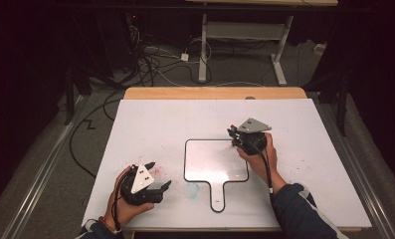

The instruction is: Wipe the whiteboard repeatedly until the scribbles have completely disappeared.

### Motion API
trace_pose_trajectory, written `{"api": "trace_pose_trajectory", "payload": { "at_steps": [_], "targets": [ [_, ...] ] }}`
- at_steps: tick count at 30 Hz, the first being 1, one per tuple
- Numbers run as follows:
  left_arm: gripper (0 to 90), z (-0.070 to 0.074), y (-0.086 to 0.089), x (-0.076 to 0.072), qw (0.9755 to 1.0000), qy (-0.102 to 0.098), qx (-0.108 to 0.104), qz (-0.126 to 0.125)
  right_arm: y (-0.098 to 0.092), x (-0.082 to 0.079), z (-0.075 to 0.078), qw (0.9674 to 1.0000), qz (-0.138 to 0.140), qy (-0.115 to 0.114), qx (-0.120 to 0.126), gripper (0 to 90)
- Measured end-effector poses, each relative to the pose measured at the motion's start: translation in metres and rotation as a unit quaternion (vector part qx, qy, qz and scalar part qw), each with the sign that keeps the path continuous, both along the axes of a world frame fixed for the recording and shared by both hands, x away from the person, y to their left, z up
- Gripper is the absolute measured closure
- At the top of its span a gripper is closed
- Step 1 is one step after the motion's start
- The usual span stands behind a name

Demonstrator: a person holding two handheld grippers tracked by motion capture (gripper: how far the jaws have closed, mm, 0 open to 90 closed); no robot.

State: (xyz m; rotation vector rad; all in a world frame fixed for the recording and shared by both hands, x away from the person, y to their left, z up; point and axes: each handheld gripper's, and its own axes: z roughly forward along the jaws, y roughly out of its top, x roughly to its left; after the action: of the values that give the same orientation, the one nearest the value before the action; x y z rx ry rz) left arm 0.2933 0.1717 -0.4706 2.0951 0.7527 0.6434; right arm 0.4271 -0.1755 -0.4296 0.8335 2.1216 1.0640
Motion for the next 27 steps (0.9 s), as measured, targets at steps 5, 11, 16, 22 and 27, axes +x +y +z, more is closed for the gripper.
{"api": "trace_pose_trajectory", "payload": {
  "at_steps": [5,11,16,22,27],
  "targets": [
    [20.2,0.000,-0.002,0.000,1.0000,0.001,0.001,-0.002,0.006,-0.006,-0.002,0.9977,0.042,0.024,0.049,81.2],
    [20.2,-0.001,-0.002,0.000,1.0000,0.003,0.000,-0.004,0.008,-0.010,0.000,0.9992,0.036,0.008,0.012,81.3],
    [20.2,-0.001,-0.001,0.000,1.0000,0.008,-0.001,0.000,-0.007,-0.003,0.002,1.0000,0.005,0.007,0.001,81.3],
    [20.2,-0.001,-0.002,0.000,1.0000,0.009,-0.001,-0.003,-0.004,-0.010,0.002,0.9970,0.052,0.039,0.041,81.3],
    [20.2,-0.002,-0.002,0.000,0.9999,0.010,-0.002,-0.004,-0.011,-0.009,0.004,0.9994,0.026,0.022,0.004,81.3]
  ]
}}
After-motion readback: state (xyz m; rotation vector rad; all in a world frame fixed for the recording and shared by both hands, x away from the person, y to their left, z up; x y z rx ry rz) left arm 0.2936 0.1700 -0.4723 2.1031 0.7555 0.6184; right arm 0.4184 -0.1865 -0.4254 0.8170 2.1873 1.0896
